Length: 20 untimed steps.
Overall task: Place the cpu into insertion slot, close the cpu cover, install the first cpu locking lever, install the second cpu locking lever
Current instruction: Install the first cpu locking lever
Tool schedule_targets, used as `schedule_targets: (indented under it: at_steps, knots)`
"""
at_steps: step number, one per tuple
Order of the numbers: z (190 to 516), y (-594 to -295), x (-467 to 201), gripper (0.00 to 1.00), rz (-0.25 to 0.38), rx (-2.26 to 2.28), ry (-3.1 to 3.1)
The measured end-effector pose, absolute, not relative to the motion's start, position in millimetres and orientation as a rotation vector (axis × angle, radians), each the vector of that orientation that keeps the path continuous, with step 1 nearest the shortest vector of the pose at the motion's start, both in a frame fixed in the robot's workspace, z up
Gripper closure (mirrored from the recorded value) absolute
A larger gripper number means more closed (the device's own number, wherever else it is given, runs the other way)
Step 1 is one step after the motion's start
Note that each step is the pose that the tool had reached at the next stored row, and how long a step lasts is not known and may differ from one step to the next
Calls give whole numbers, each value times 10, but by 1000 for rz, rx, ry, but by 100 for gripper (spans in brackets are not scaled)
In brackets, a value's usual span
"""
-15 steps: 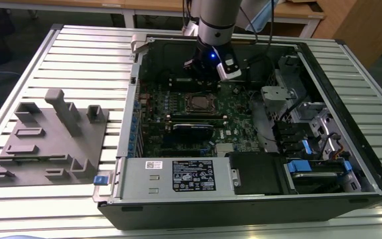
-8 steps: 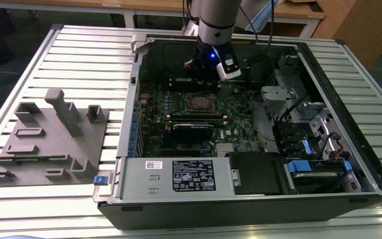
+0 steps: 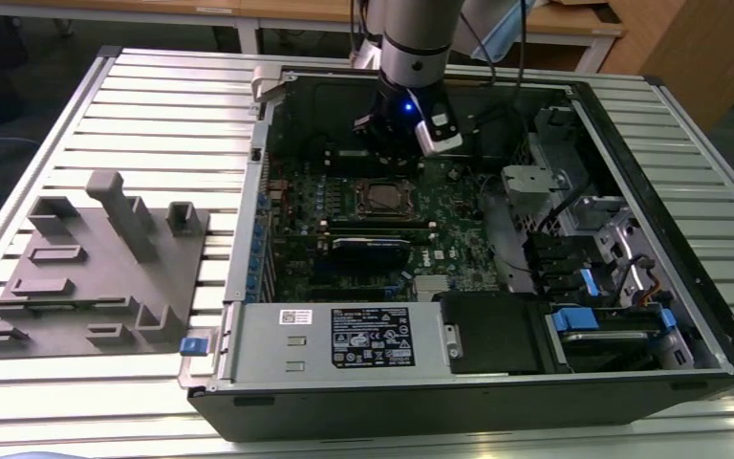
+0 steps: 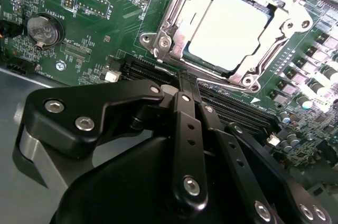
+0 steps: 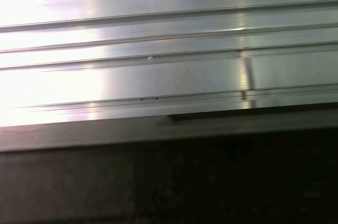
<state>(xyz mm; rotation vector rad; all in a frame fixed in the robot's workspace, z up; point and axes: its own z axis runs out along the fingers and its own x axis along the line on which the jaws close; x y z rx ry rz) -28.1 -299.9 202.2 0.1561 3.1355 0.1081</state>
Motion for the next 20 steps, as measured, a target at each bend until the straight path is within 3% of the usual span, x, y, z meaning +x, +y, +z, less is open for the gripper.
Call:
schedule_targets:
  at_steps: [20]
  knots:
    - [2003, -2995, -282, 89, 108, 378, 3112]
